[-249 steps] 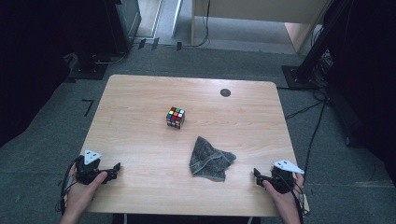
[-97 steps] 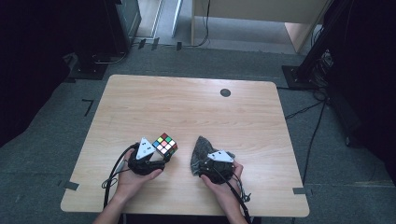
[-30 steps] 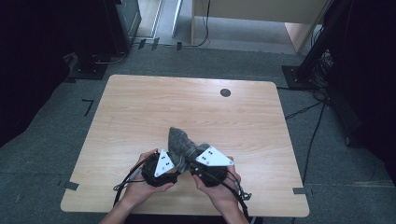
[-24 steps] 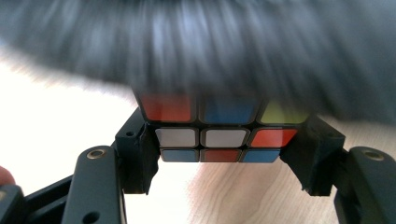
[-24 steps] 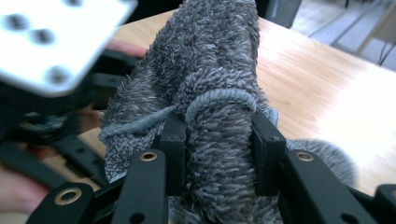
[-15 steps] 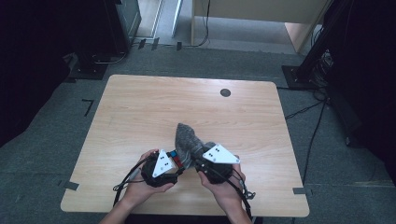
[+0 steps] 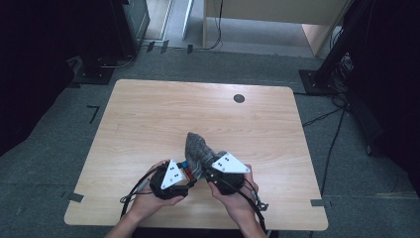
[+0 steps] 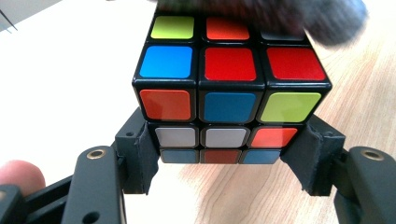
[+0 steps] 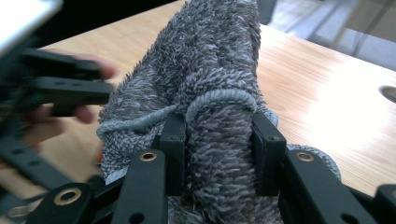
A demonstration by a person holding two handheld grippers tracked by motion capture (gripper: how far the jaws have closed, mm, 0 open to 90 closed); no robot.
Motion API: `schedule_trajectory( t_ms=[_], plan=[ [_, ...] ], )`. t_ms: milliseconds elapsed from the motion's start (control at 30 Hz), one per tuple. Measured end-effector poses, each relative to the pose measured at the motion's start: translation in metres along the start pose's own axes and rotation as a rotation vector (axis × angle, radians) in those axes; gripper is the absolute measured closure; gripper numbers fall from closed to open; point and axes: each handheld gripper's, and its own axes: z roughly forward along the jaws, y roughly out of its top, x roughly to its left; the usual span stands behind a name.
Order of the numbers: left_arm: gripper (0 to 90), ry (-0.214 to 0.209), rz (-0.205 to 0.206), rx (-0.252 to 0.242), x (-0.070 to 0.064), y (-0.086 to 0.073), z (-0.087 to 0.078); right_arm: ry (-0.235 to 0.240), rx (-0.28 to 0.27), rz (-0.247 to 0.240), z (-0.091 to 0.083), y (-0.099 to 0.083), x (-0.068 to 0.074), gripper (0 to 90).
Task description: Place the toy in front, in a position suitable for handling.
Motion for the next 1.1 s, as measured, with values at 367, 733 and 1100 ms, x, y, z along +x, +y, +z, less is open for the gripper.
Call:
schedule_trajectory(
  t_ms=[367,733,1100],
  plan=[
    [34.8,0.028,0.025,-0.013,-0.005,0.002,0.0,0.098,-0.008,-0.074,-0.001,0.004,0.031,64.3],
    [34.8,0.029,0.006,-0.04,0.0,-0.001,-0.003,0.013,-0.091,0.003,-0.016,0.004,0.002,64.2],
    [34.8,0.031,0.015,-0.055,-0.003,0.0,-0.005,0.014,-0.04,-0.038,-0.007,0.001,0.014,63.8]
  ],
)
